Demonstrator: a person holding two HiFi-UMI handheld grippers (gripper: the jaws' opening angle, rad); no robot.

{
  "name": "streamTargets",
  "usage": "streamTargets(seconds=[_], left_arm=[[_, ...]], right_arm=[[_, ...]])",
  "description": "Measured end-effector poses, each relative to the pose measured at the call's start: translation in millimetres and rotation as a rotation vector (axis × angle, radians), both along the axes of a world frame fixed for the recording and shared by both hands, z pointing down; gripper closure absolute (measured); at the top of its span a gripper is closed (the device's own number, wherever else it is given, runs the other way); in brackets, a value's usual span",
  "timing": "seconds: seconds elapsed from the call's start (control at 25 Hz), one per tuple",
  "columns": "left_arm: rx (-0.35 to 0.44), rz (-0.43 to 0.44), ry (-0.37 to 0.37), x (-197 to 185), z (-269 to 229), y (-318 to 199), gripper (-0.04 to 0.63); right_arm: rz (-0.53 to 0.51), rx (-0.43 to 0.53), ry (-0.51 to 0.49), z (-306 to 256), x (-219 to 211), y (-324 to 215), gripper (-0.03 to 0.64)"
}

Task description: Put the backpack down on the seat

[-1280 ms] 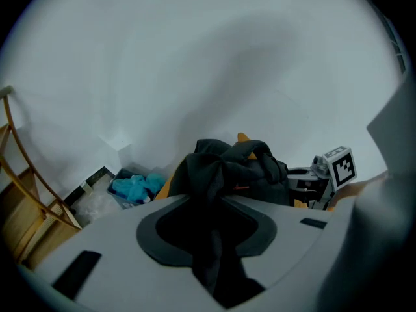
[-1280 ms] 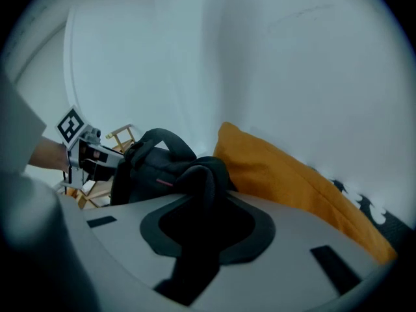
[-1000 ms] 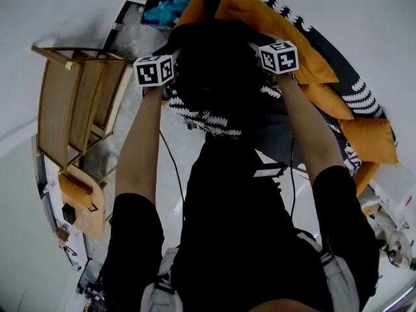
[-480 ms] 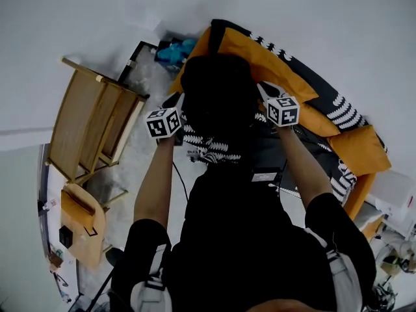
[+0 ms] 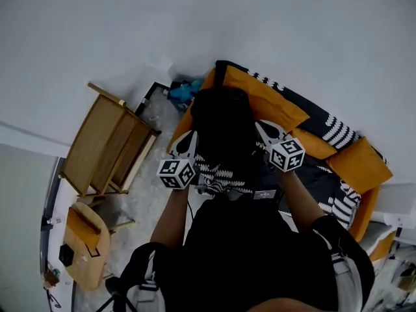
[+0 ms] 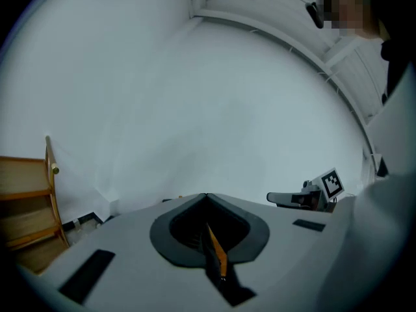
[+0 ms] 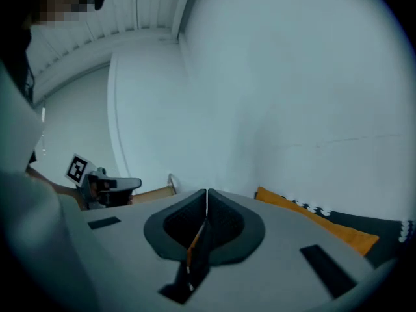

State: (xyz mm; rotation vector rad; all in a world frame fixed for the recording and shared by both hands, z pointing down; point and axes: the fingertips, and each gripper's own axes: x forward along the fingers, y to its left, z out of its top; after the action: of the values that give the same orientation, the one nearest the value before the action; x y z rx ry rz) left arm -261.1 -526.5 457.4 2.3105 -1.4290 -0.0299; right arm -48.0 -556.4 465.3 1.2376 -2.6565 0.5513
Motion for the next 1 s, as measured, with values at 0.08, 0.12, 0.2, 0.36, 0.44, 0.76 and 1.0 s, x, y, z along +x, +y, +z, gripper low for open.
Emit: streamTargets(seconds=[0.08, 0.12, 0.2, 0.36, 0.44, 0.76, 1.0], left_arm=[[0.033, 0.006, -0.01, 8.3, -14.2, 24.0, 0.58], [0.049, 0.017, -0.021, 14.5, -20.9, 36.4, 0.58], [0.083, 0.034, -0.059, 27.9, -34.0, 61.0, 0.58], [0.129, 0.009, -0.105, 46.5, -54.5, 118.7, 0.58], [0.145, 0.002, -0.121, 57.4, -61.9, 151.1, 0.58], [0.151, -0.008, -0.162, 110.6, -63.6, 268.5, 0.58], [0.156, -0.058, -0.178, 113.9, -72.8, 320.8, 0.58]], right_arm=[[-0.085, 0.073, -0.039, -27.4, -10.5, 26.7, 0.581], [-0.111, 0.117, -0.05, -40.6, -11.7, 40.8, 0.581], [-0.121, 0.191, -0.077, -63.1, -3.6, 67.5, 0.581], [-0.103, 0.238, -0.147, -88.8, 26.5, 123.5, 0.581], [-0.103, 0.254, -0.178, -95.6, 42.7, 154.5, 0.581], [0.042, 0.232, -0.151, -77.9, 111.8, 246.9, 0.583], [0.041, 0.23, -0.097, -78.0, 127.8, 309.9, 0.584]])
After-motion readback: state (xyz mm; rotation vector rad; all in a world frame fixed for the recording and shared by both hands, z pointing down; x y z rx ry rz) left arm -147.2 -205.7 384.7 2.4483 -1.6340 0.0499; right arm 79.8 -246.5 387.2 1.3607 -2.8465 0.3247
